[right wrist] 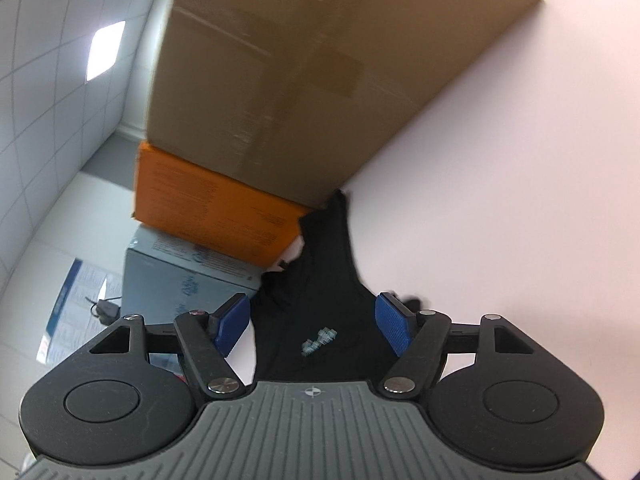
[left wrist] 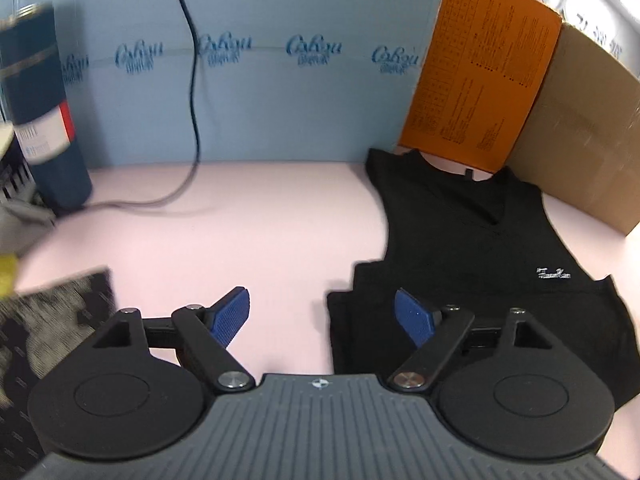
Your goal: Fold clothes
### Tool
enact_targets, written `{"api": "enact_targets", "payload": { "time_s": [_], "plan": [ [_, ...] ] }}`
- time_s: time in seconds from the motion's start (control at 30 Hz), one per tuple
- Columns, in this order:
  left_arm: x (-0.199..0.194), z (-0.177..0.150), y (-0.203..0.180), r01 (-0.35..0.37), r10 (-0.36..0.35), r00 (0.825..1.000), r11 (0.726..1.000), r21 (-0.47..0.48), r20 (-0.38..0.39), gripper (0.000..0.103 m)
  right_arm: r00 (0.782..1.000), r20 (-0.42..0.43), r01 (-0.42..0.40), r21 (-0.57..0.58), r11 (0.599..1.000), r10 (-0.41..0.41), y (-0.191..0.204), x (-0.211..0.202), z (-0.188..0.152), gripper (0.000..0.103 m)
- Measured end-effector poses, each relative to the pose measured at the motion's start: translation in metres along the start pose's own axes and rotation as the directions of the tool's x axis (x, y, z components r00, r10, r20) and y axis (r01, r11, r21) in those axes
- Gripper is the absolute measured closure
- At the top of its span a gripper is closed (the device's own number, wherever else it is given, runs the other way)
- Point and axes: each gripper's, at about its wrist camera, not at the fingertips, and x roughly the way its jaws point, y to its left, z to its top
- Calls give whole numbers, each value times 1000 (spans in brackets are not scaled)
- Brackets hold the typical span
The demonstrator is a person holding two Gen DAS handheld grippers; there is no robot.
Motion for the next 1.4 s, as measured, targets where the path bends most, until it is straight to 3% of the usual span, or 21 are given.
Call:
{"api": "enact_targets", "payload": {
  "time_s": [0.17,0.37,0.57,0.73,0.8,0.93,1.03,1.1,1.17,1.23,1.4],
  "plan": [
    [-39,69,-5,-14,-6,987,992,126,158,21,998,31,-42,-183,982,49,77,-16,61,32],
    [-108,154,-27,-60,-53,916,962,267,398,13,982,132,-77,-378,922,137,178,-52,125,18],
    [-144,213,-52,-135,-92,867,902,409,489,12,981,119,-66,-543,837,154,253,-57,160,15],
    [-143,256,-63,-138,-98,840,913,383,535,11,974,115,-79,-641,764,197,281,-39,177,4],
    [-124,255,-65,-101,-118,856,917,386,503,8,983,91,-58,-673,737,161,272,-15,172,1],
    [-53,217,-71,-9,-178,922,877,480,342,8,1000,-20,-15,-721,693,2,221,65,145,1],
    [10,175,-73,51,-182,962,854,518,206,9,990,-99,-12,-773,634,-103,187,120,117,1],
    [51,150,-75,91,-176,978,841,533,111,16,969,-163,-24,-810,586,-185,167,158,101,4],
    [88,129,-80,119,-164,986,822,558,32,26,942,-216,-40,-833,552,-258,151,192,88,7],
    [118,110,-79,142,-157,987,812,567,-23,36,913,-252,-53,-852,521,-321,137,223,76,18],
    [168,95,-88,207,-199,977,808,552,-74,55,869,-275,-80,-899,431,-412,113,279,57,45]
  ]
}}
